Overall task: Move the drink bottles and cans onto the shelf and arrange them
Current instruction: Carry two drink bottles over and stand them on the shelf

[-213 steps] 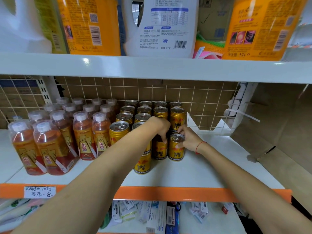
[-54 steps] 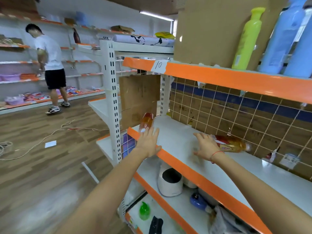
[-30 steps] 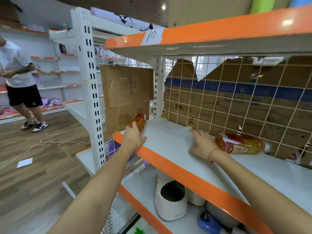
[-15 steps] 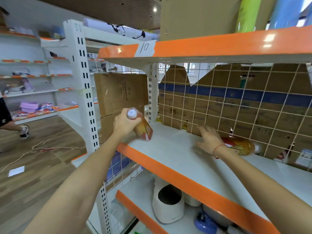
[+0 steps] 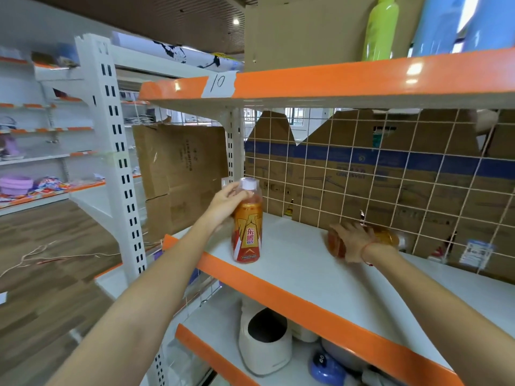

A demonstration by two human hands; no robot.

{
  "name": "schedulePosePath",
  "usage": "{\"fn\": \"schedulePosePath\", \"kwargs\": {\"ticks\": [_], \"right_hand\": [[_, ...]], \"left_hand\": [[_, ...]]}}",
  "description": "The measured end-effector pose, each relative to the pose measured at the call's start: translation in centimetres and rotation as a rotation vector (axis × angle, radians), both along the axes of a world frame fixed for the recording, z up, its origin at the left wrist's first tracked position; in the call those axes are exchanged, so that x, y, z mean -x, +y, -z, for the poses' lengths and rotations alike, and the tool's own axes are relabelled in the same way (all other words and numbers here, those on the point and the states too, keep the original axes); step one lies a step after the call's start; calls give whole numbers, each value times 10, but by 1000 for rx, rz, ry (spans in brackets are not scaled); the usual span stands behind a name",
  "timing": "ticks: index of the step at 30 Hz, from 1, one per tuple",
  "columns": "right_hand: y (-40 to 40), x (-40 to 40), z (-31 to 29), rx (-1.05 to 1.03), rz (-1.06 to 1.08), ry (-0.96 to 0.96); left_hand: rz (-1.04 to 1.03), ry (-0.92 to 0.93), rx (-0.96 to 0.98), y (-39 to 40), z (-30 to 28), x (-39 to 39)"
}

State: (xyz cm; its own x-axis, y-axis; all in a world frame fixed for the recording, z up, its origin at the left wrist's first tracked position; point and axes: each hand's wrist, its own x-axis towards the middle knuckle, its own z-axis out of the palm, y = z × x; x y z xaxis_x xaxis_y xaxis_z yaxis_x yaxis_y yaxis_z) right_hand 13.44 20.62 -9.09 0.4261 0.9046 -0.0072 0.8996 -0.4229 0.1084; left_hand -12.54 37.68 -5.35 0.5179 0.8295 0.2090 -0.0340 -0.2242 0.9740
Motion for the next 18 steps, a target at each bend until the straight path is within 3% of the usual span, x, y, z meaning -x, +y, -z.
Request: {"fn": "schedulePosePath", "kwargs": {"ticks": [5, 13, 16, 18], "right_hand": [[2, -6, 7, -145, -6, -74], [-3, 2, -9, -103, -243, 154], [-10, 17, -25, -103, -221, 320], [-13, 17, -28, -229, -131, 565]], "left_hand": [[51, -94, 78, -7, 4, -9], [70, -177, 178, -4, 10, -19], [89, -129, 137, -11, 6, -27], [75, -100, 115, -16, 3, -31]]}}
